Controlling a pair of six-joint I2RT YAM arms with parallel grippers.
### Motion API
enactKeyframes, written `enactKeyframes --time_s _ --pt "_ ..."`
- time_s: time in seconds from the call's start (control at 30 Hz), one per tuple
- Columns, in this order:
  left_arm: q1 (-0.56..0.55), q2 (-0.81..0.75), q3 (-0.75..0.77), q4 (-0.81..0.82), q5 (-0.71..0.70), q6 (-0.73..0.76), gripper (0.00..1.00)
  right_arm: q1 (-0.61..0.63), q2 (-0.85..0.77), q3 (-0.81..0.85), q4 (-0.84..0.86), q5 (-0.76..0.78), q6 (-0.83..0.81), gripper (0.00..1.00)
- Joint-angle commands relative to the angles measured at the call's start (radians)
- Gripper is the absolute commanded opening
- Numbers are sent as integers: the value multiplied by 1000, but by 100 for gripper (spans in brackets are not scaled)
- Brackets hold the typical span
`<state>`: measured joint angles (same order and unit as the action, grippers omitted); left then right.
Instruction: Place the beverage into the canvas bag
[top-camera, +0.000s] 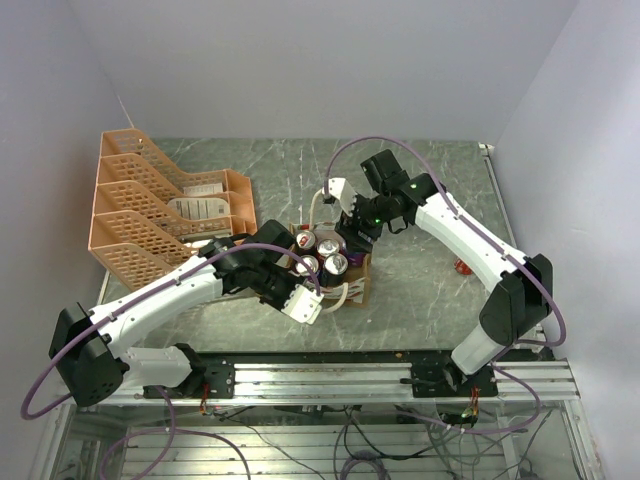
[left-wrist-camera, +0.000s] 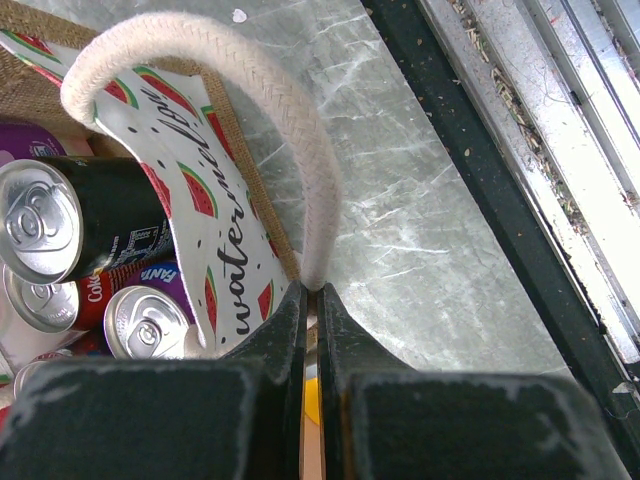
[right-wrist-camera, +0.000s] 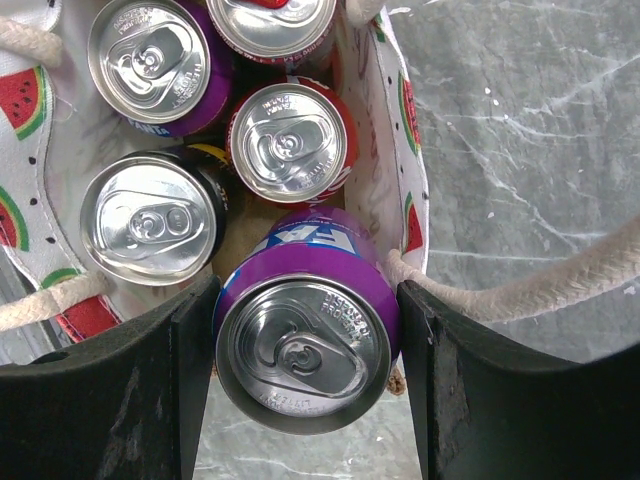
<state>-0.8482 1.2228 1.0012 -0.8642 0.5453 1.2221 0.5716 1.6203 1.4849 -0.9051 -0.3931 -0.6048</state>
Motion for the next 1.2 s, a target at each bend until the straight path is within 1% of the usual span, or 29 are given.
enactKeyframes --time_s 0.0,0.17,0.4,0.67,0.93,1.17 --pt "-12 -12 0 19 22 -7 7 0 -12 9 57 9 -26 0" --pt "-12 -16 -4 22 22 -9 7 -1 -15 -23 91 26 -30 5" --pt "-12 -17 -6 21 24 -8 7 -1 -5 -50 104 34 -60 14" --pt "-11 -16 -3 19 24 -7 7 -1 12 -84 122 54 -89 22" --pt "-11 -12 -1 18 25 -7 7 -1 25 -102 117 44 -128 29" --pt "-12 -15 -6 20 24 -6 7 -2 30 -128 125 26 -145 38"
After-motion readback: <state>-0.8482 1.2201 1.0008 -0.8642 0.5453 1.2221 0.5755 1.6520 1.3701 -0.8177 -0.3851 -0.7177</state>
